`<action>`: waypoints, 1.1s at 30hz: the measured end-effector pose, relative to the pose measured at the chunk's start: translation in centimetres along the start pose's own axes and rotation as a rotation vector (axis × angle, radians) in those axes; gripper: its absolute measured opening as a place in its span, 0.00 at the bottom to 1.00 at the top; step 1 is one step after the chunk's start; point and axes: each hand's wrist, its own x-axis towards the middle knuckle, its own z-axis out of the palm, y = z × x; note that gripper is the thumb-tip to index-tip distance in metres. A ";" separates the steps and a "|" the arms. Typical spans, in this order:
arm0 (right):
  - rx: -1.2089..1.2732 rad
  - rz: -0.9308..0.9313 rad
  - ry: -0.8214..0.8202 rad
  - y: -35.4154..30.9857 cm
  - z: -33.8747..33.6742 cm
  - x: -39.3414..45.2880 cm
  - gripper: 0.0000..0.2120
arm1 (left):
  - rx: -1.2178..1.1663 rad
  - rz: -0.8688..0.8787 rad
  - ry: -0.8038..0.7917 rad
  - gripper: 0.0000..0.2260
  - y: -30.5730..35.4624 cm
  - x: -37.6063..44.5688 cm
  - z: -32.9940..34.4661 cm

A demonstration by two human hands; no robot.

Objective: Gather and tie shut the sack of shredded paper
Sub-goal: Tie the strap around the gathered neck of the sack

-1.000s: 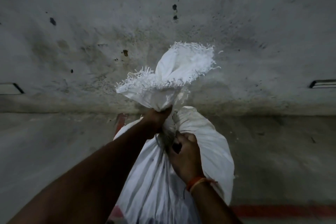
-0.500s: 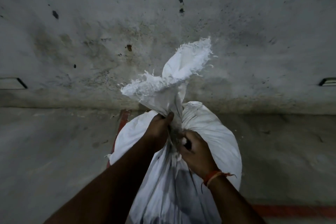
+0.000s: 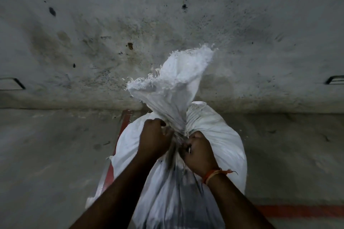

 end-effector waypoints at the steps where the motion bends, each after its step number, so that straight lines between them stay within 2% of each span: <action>1: -0.001 -0.004 -0.002 0.0 -0.1 0.1 0.06 | 0.046 0.055 0.065 0.09 -0.6 -1.4 -0.5; 2: -0.001 -0.007 -0.011 0.1 -0.1 0.1 0.06 | 0.020 0.130 0.092 0.07 -1.0 -3.1 -0.7; 6: 0.003 -0.047 -0.027 0.2 -0.4 -0.2 0.04 | 0.012 0.388 -0.041 0.20 -1.7 -6.5 1.1; 9: 0.028 -0.069 -0.015 0.7 -0.6 -0.5 0.04 | 0.013 0.437 -0.050 0.11 -1.1 -5.1 1.8; 12: 0.061 -0.095 -0.012 1.4 -1.0 -0.9 0.07 | -0.028 0.443 -0.139 0.05 -1.4 -4.4 2.2; 18: 0.194 -0.049 -0.061 1.4 -2.7 -1.2 0.05 | -0.140 0.361 -0.142 0.06 -2.3 -3.8 2.7; 20: 0.364 0.032 -0.077 1.3 -3.5 -1.7 0.13 | -0.157 0.334 -0.149 0.07 -2.7 -3.7 2.9; 23: 0.766 0.207 -0.058 0.7 -4.6 -2.6 0.24 | -0.261 0.239 -0.147 0.03 -2.8 -3.7 2.7; 24: 0.865 0.254 -0.032 0.5 -4.8 -2.9 0.24 | -0.298 0.214 -0.133 0.01 -2.7 -3.7 2.5; 28: 1.107 0.369 -0.013 0.3 -4.1 -4.0 0.17 | -0.450 0.132 -0.031 0.12 -2.1 -4.2 2.1; 31: 1.278 0.422 -0.014 0.4 -3.4 -4.3 0.21 | -0.483 0.083 0.026 0.08 -1.9 -4.4 1.9; 33: 1.373 0.454 0.001 0.4 -3.2 -4.2 0.29 | -0.488 0.061 0.072 0.09 -1.8 -4.4 1.9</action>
